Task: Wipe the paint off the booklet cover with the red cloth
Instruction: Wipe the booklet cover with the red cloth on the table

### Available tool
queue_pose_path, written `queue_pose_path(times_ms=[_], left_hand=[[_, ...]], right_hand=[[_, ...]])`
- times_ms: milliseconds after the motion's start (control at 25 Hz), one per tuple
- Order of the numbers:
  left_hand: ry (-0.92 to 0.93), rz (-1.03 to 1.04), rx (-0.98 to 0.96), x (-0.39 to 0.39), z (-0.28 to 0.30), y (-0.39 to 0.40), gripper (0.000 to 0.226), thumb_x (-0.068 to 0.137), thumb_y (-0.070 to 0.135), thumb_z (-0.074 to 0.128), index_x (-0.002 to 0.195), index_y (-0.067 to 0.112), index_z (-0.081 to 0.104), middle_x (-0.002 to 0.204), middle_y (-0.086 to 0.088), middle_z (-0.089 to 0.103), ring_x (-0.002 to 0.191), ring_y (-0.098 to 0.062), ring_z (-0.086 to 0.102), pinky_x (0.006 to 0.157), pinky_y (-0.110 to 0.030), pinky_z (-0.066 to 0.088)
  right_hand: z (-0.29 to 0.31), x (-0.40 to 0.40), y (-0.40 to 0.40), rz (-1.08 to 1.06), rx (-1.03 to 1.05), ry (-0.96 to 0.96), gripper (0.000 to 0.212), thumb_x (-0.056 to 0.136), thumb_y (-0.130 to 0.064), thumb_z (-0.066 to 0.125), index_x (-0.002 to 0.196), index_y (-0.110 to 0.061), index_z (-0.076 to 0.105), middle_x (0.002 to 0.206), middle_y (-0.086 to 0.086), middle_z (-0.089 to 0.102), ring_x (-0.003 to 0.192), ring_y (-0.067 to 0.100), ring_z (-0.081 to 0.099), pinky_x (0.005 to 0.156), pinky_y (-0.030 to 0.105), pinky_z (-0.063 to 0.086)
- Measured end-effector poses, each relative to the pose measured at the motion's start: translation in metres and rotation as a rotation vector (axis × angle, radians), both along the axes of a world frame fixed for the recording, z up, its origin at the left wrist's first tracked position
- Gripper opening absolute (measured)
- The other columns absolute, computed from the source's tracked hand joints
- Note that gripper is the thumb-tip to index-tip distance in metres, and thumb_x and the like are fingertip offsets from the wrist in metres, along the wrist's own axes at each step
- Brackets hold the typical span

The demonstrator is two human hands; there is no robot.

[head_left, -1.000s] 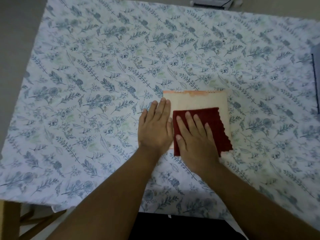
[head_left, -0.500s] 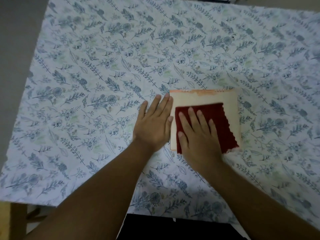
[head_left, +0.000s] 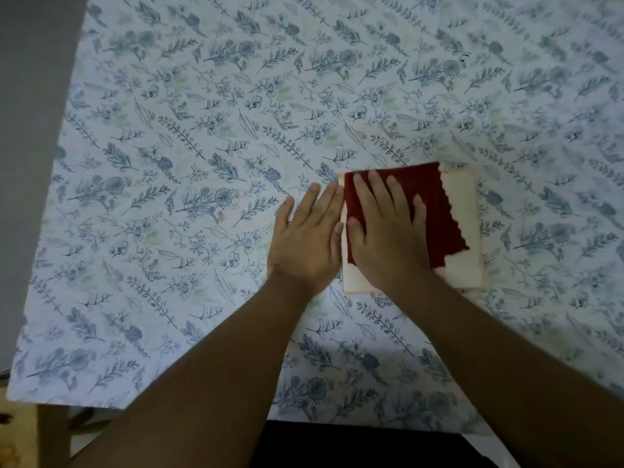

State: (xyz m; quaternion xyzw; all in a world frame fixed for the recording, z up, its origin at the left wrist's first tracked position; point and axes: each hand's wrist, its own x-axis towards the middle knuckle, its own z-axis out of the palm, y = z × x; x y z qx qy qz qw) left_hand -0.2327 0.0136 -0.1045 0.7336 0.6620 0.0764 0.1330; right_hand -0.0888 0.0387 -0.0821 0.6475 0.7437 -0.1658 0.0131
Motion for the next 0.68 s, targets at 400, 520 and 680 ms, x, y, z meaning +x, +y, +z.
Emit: queue_pose_path(times_ms=[400,520,680], left_hand=[[-0.005,-0.015,-0.045,-0.001,0.003,0.001,0.058,0.107,0.037,0.020,0.163,0.022,0.018,0.170,0.008,0.017,0.157,-0.015,0.008,0.126,-0.046,0.005],[-0.012,-0.017,-0.063,-0.001,0.005,0.001,0.058,0.107,0.037,0.018,0.163,0.023,0.015,0.171,0.009,0.014,0.157,-0.014,0.005,0.126,-0.046,0.003],[0.001,-0.017,-0.053,-0.002,0.003,0.001,0.058,0.107,0.036,0.020,0.163,0.022,0.017,0.171,0.008,0.015,0.157,-0.014,0.006,0.126,-0.046,0.004]], right_hand=[[-0.005,-0.003,-0.030,0.017,0.027,-0.068,0.058,0.102,-0.043,0.022,0.159,-0.031,0.018,0.168,-0.004,0.018,0.154,0.023,0.009,0.119,0.062,0.010],[-0.005,-0.010,-0.005,-0.031,0.035,-0.055,0.058,0.103,-0.042,0.022,0.159,-0.032,0.015,0.169,-0.004,0.013,0.155,0.022,0.005,0.120,0.061,0.007],[-0.004,0.018,-0.081,0.059,0.045,-0.085,0.057,0.104,-0.043,0.019,0.160,-0.033,0.015,0.168,-0.005,0.017,0.155,0.021,0.009,0.120,0.058,0.011]])
